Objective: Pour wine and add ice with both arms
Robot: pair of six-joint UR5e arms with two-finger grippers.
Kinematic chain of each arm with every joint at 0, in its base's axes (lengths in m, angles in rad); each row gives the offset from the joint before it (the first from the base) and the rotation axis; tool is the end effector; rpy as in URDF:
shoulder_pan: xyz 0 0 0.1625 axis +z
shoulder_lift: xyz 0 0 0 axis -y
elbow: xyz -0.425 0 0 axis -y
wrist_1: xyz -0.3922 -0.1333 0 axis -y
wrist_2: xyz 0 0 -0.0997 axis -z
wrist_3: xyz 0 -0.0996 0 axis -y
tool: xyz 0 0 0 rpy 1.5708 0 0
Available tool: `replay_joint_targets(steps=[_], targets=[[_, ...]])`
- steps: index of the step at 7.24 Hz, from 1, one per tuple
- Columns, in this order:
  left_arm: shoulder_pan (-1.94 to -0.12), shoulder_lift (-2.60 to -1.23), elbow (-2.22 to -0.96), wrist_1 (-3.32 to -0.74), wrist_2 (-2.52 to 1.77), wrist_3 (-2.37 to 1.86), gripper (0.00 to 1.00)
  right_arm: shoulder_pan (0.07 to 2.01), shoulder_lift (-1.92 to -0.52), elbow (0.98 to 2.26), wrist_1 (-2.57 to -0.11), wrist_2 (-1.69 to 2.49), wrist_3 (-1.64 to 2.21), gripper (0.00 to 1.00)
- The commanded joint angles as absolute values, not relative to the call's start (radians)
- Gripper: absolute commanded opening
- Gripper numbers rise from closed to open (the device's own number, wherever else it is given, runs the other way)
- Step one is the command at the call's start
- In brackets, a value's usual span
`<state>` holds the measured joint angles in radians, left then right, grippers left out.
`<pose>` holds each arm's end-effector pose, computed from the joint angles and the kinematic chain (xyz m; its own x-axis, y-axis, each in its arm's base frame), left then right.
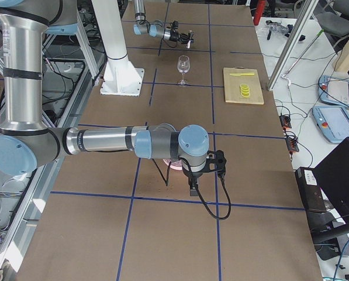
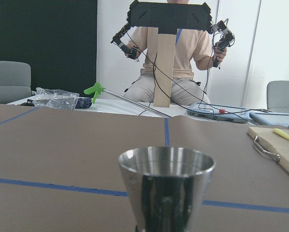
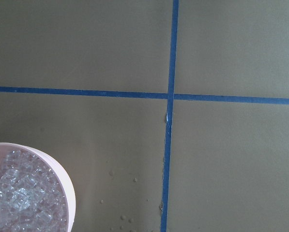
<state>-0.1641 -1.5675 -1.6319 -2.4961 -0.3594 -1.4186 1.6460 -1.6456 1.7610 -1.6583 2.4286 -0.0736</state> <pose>0.4312 -0.3010 0.5013 0.6659 -0.0562 -0.7439 0.7336 0.2309 0.6392 0.0923 -0.4537 0.6035 0.6576 -0.0453 0.7520 -0.0268 0.9962 0.0834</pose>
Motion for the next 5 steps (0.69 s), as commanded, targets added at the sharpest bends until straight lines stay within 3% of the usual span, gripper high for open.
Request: replay_joint_targets(steps=[1,3,5], targets=[[-0.169,-1.589,-1.686,-2.505,-0.367,-1.350,0.00,1.646,-1.644,1.759,-1.657,2.431,-0.074,1.00],[-0.224,-1.604,-1.808,-2.510,-0.424,-1.246,0.00,1.646,-1.643,1.758,-1.657,2.431,-0.072,1.00],[-0.254,-1.658,-1.824,-2.526,-0.446,-1.119,0.00,1.646,-1.643,1.758,-1.654,2.431,-0.072,1.00]])
